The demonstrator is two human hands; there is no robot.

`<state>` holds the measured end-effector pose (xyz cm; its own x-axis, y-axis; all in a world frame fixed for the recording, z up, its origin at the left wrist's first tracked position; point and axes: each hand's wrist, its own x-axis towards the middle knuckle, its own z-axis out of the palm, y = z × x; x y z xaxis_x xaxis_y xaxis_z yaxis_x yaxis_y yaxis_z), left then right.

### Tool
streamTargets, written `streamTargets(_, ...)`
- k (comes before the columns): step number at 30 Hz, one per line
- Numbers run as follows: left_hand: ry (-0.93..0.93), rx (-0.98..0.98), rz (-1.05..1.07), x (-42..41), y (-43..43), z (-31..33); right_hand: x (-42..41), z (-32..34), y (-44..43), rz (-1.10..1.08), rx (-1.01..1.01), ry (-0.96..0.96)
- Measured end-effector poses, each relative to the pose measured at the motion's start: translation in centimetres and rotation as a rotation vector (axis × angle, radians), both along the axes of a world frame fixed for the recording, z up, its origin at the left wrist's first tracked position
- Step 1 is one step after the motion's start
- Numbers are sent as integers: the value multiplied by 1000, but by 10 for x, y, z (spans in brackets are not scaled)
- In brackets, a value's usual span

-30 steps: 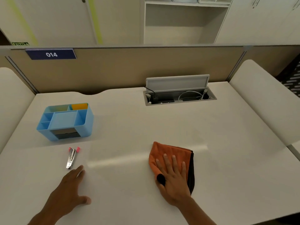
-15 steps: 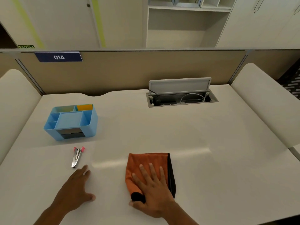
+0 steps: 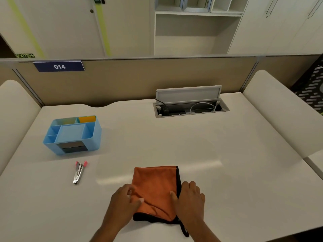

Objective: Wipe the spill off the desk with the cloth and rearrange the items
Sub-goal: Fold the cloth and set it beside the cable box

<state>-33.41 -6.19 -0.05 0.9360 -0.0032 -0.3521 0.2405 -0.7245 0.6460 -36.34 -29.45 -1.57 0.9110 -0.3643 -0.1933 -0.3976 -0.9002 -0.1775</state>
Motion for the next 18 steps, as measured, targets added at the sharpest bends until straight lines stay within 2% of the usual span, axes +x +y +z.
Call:
streamTargets(9,84,103,-14,-14,4,-9,12,1,8,-5,119,-21)
streamTargets(13,109,70,-9,-13,4,-8,18,6,12,-22,188,0)
streamTargets(15,141,19,-21,-9,3,-6,20,7,13,-75,269,4)
streamTargets(18,183,-90,-35,0,7,-5,25,10,10,-230,492,10)
